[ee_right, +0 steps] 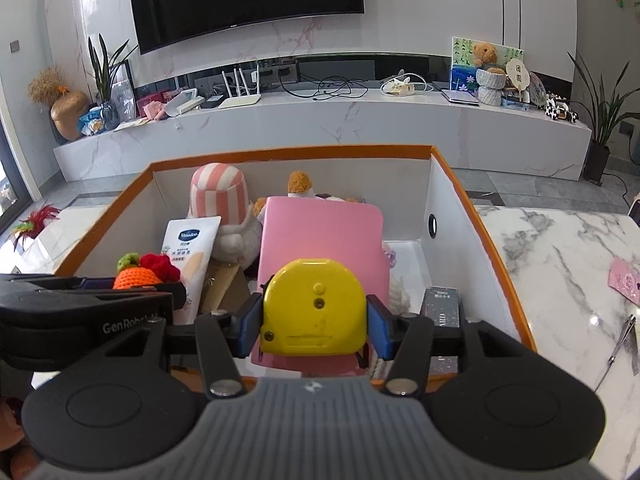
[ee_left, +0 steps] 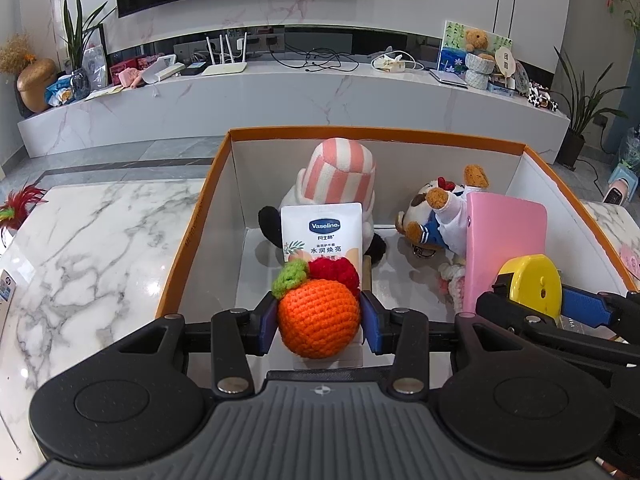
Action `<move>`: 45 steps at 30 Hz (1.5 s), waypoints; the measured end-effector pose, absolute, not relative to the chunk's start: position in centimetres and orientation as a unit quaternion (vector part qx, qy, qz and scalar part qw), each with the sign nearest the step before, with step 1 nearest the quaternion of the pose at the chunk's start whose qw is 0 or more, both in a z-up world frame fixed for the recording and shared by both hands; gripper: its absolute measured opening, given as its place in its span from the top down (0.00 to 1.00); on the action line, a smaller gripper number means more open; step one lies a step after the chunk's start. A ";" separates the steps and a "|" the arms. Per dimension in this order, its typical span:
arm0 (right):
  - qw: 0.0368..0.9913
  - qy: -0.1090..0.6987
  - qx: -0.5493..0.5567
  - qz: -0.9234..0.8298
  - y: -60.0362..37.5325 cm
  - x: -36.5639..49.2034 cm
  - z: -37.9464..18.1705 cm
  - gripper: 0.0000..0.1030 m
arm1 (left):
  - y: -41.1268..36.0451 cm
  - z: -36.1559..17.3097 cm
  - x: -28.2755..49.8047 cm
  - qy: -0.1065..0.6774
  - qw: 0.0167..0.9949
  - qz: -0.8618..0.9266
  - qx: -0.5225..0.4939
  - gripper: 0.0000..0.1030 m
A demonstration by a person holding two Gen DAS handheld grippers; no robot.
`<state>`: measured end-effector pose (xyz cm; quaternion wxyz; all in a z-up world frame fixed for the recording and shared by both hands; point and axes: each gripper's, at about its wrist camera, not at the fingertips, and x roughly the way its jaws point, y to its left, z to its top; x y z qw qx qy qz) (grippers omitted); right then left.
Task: Organize objects
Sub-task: 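Lower fruit into box and open left tool while right tool releases tape measure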
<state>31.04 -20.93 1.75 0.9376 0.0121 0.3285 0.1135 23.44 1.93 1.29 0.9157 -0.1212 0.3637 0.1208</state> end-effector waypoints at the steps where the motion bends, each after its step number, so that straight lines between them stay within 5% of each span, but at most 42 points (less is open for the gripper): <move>1: 0.938 0.329 0.010 0.113 -20.9 31.1 1.8 0.46 | 1.9 1.3 23.5 0.364 0.916 0.121 -0.121 0.52; 26: 0.937 0.331 0.001 0.112 -20.7 30.9 1.5 0.46 | 1.7 1.1 23.8 0.379 0.910 0.126 -0.110 0.42; 36: 0.940 0.324 0.006 0.105 -21.0 30.9 1.8 0.39 | 1.6 1.6 23.5 0.372 0.913 0.127 -0.107 0.39; 40: 0.942 0.320 0.007 0.103 -21.2 30.8 2.1 0.35 | 1.6 2.0 23.2 0.367 0.915 0.142 -0.093 0.23; 45: 0.943 0.316 0.006 0.104 -21.1 30.5 2.5 0.31 | 2.3 2.4 22.9 0.365 0.914 0.144 -0.103 0.17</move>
